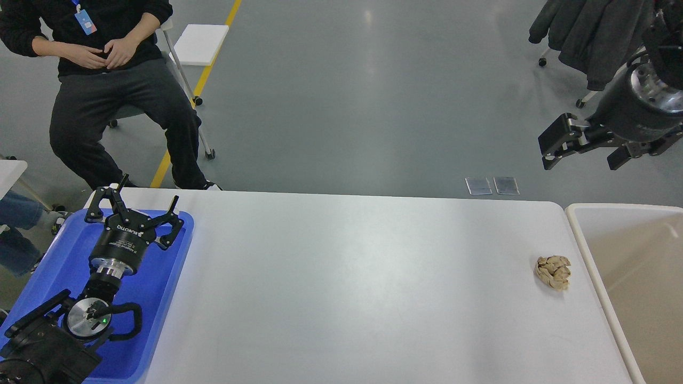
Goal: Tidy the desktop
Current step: 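Move the right gripper down toward the crumpled beige paper ball, then lower the open right gripper over the paper ball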
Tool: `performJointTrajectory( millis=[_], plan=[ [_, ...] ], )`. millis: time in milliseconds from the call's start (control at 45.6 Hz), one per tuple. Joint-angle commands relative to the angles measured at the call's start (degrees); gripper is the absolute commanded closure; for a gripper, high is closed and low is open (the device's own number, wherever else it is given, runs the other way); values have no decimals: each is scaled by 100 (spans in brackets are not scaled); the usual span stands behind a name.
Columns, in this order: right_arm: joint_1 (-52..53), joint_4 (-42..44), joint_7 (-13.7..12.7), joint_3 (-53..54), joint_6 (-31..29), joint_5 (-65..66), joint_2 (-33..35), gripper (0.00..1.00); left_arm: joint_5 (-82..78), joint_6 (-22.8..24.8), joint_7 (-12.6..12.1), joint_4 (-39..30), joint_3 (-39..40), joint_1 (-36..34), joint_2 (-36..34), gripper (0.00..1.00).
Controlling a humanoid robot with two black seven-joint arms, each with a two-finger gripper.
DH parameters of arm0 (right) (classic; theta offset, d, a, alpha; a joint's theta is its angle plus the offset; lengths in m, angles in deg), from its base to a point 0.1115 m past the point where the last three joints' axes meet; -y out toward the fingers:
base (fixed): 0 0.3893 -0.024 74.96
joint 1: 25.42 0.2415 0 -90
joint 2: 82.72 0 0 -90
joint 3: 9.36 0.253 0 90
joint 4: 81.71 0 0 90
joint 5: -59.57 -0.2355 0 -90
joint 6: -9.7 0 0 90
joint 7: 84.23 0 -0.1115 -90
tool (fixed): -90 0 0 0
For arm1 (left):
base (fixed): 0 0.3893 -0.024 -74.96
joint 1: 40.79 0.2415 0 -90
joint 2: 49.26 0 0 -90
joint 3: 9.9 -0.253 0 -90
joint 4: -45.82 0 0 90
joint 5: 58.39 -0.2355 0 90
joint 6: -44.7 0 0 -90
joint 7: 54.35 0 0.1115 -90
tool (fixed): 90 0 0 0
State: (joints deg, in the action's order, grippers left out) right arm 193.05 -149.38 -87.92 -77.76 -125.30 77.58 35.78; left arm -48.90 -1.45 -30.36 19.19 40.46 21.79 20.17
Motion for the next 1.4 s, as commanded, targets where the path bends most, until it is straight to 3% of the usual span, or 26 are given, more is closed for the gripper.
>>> performJointTrajectory(
  millis=[0, 658, 812, 1228, 1382],
  plan=[
    [64, 0, 0, -51, 0, 1, 51, 0, 0, 0, 0, 0, 0, 0, 0, 1],
    [-94, 96, -18, -210, 0, -254, 156, 0, 0, 0, 0, 0, 0, 0, 0, 1],
    [-787, 913, -18, 194, 0, -254, 358, 0, 0, 0, 0, 0, 0, 0, 0, 1],
    [-2545, 1757, -26, 1134, 0, 528, 464, 0, 0, 0, 0, 0, 0, 0, 0, 1],
    [-3336, 2442, -18, 1399, 0, 616, 403, 0, 0, 0, 0, 0, 0, 0, 0, 1]
  ],
)
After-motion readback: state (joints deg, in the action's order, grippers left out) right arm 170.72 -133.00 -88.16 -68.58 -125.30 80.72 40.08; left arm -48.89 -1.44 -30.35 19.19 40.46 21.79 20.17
